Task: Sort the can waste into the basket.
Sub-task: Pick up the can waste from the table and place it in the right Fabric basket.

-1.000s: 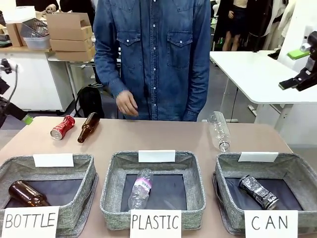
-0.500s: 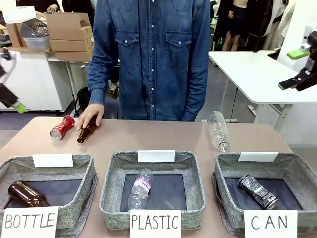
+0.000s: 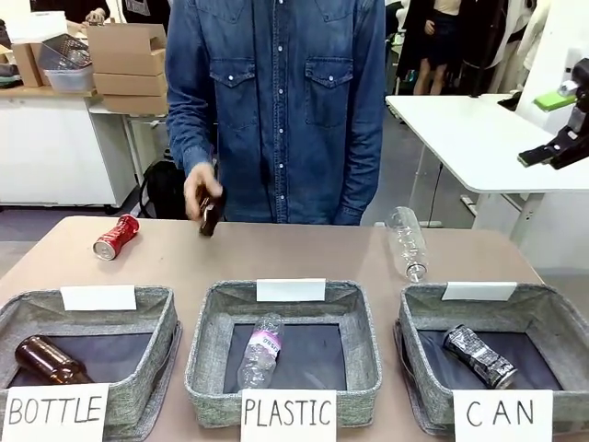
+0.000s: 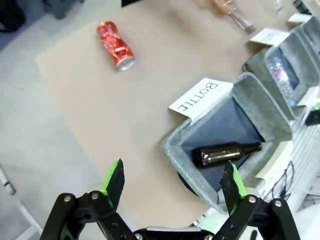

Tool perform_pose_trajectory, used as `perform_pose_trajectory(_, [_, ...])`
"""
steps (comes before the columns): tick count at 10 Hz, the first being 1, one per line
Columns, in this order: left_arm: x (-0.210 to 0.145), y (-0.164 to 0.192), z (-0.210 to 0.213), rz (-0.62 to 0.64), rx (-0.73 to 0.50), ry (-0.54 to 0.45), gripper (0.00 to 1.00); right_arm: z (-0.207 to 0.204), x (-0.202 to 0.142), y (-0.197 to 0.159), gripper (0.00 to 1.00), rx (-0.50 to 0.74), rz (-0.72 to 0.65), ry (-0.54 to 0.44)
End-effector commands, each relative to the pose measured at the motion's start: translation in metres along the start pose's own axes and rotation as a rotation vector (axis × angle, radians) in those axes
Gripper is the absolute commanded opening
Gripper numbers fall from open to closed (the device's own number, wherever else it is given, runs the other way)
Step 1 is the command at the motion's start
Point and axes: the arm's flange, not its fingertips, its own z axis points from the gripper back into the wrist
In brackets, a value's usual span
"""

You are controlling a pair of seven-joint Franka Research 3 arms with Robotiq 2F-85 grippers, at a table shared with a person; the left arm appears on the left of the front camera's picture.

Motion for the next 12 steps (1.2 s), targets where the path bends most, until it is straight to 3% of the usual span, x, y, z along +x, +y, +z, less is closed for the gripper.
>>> perform_pose_trajectory(1, [0.01,0.005,-0.021,-0.034,-0.039,0.029,1.0,0.002,-0.001,0.0,1.0,0.001,0.019,0.01])
perform_pose_trajectory(6, [0.088,0.018,-0.075,-0.031,-0.146,0.148,1.0,0.002,-0.001,0.0,1.0,0.001,0.019,0.01])
perform_pose_trajectory(7, [0.108,0.02,-0.094,-0.006,-0.213,0.148,1.0,0.002,-0.001,0.0,1.0,0.001,0.019,0.01])
perform_pose_trajectory(9, [0.138,0.021,-0.136,0.077,-0.236,0.183,1.0,0.002,-0.001,0.0,1.0,0.001,0.019,0.01])
perform_pose_trajectory(10, [0.135,0.022,-0.12,0.062,-0.282,0.197,1.0,0.002,-0.001,0.0,1.0,0.001,0.019,0.01])
perform_pose_trajectory(12, [0.094,0.034,-0.049,0.093,-0.207,0.237,1.0,0.002,-0.001,0.0,1.0,0.001,0.019,0.01])
